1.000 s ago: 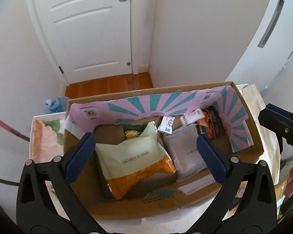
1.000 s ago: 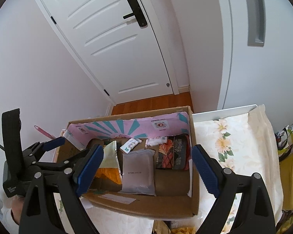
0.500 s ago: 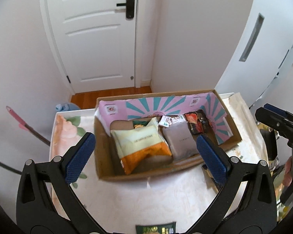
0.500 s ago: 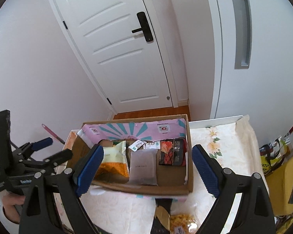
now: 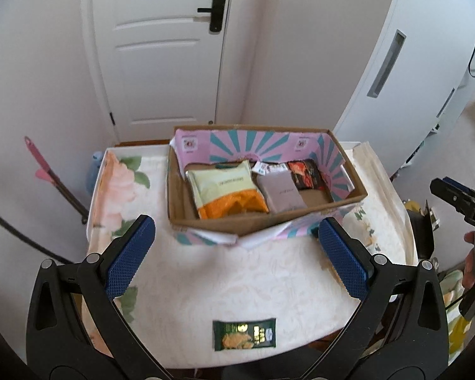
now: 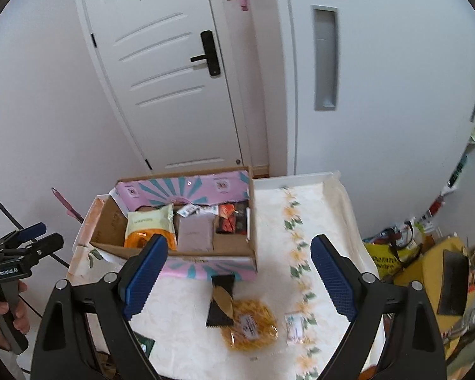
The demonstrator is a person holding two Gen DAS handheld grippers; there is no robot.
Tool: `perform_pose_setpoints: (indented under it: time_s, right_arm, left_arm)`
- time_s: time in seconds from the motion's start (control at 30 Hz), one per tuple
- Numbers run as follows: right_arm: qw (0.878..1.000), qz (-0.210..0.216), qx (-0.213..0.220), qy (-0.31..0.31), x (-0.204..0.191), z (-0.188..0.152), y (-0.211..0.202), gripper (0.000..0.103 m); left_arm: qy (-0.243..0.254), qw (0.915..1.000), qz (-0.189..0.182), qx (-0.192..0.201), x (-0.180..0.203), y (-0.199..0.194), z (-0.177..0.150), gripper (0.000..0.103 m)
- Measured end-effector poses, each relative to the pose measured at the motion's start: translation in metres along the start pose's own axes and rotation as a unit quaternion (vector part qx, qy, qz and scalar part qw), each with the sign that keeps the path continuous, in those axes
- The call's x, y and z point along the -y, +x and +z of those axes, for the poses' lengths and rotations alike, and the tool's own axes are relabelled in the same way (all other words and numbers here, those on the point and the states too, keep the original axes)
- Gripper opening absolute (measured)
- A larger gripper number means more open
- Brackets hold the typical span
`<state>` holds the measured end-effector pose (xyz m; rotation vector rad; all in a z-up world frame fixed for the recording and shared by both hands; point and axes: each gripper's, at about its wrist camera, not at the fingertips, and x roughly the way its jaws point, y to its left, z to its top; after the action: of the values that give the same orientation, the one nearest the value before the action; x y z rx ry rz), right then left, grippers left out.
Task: Organize snacks
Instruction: 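Withdraw both tools from the box toward the remaining snacks, then grasp the black-brown wrapped bar with the right tool while the left tool grasps the green cracker packet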
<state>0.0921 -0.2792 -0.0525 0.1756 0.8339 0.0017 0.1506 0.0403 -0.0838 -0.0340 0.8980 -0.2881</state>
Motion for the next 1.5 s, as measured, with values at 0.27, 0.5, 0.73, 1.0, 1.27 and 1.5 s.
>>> perform_pose_setpoints:
  time_s: [0.27, 0.5, 0.73, 1.0, 1.27, 1.5]
  right_arm:
    - [0.998, -0.011, -0.049, -0.035, -0.017, -0.032, 0.018, 0.090]
    - [0.992, -0.003, -0.100, -0.071, -0.031, -0.061, 0.072, 0.075]
    - [0.984, 0.014, -0.149, -0.100, -0.035, -0.084, 0.123, 0.069]
    - [0.977, 0.034, -0.158, -0.140, -0.036, -0.092, 0.139, 0.069]
    - [0.977, 0.038, -0.145, -0.154, -0.032, -0.098, 0.148, 0.068]
    - [0.971, 0.047, -0.154, -0.179, -0.035, -0.114, 0.169, 0.050]
  left_arm:
    - [-0.047, 0.9988, 0.006, -0.016, -0.017, -0.003, -0.029, 0.103]
    - [-0.097, 0.9937, 0.041, -0.040, -0.025, 0.013, -0.065, 0.103]
    - [-0.183, 0.9766, 0.068, -0.090, -0.024, 0.038, -0.122, 0.103]
    - [-0.278, 0.9507, 0.096, -0.098, -0.004, 0.057, -0.170, 0.102]
    - [-0.315, 0.9322, 0.156, -0.086, 0.016, 0.079, -0.186, 0.102]
    - [-0.340, 0.9208, 0.177, -0.072, 0.019, 0.086, -0.191, 0.102]
